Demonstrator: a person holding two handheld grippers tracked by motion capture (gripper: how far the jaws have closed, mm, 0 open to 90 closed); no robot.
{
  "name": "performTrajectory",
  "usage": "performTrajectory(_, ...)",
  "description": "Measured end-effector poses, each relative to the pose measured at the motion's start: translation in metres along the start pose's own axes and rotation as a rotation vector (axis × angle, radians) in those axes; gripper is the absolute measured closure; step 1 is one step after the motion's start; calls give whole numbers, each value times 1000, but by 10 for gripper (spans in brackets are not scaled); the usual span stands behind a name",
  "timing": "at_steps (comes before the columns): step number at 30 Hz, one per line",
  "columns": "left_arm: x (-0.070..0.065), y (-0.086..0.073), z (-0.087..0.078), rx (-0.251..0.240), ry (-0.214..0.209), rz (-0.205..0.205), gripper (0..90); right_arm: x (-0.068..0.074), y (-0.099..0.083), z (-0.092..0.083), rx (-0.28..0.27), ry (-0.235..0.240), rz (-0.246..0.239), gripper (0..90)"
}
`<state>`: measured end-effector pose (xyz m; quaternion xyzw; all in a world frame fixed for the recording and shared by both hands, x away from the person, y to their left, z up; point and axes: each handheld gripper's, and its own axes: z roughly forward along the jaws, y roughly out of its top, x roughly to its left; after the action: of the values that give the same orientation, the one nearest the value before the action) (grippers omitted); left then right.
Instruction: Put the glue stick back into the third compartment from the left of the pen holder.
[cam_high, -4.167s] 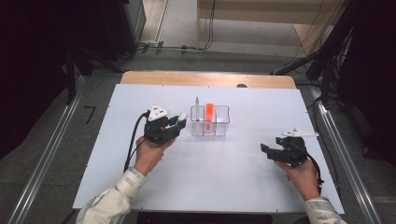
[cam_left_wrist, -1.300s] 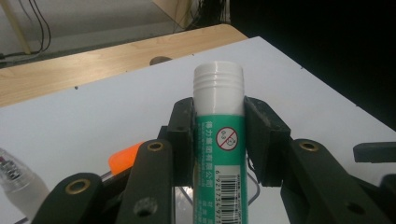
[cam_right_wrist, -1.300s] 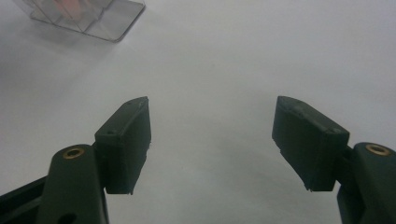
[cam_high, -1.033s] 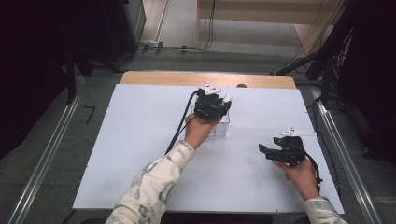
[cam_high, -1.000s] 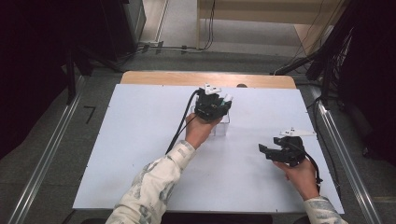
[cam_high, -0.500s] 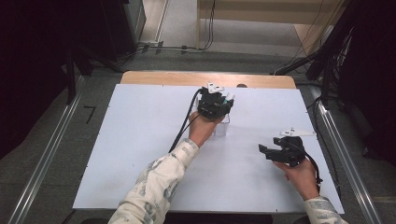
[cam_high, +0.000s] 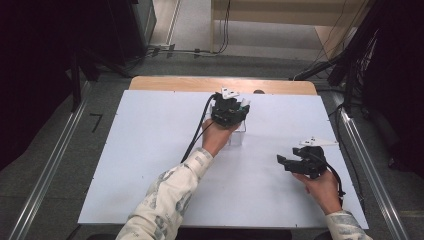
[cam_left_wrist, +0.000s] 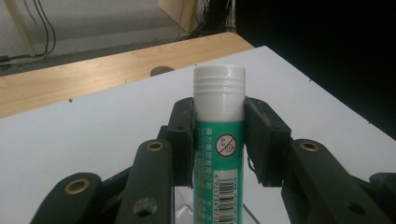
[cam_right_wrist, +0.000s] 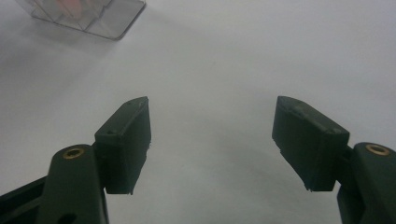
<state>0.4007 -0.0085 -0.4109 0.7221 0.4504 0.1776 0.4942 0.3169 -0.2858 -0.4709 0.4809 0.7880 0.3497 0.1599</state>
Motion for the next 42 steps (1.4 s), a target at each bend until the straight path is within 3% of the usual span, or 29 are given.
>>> performTrajectory(19,-5,-8,-8,11,-4,17,653,0,0,0,3,-1,-2,268)
performTrajectory(36,2,-28,-18,40,5,20,645,1,-1,2,12,-5,-4,267)
performTrajectory(42,4,-30,-21,30,1,16,621,1,-1,2,13,-3,-5,267)
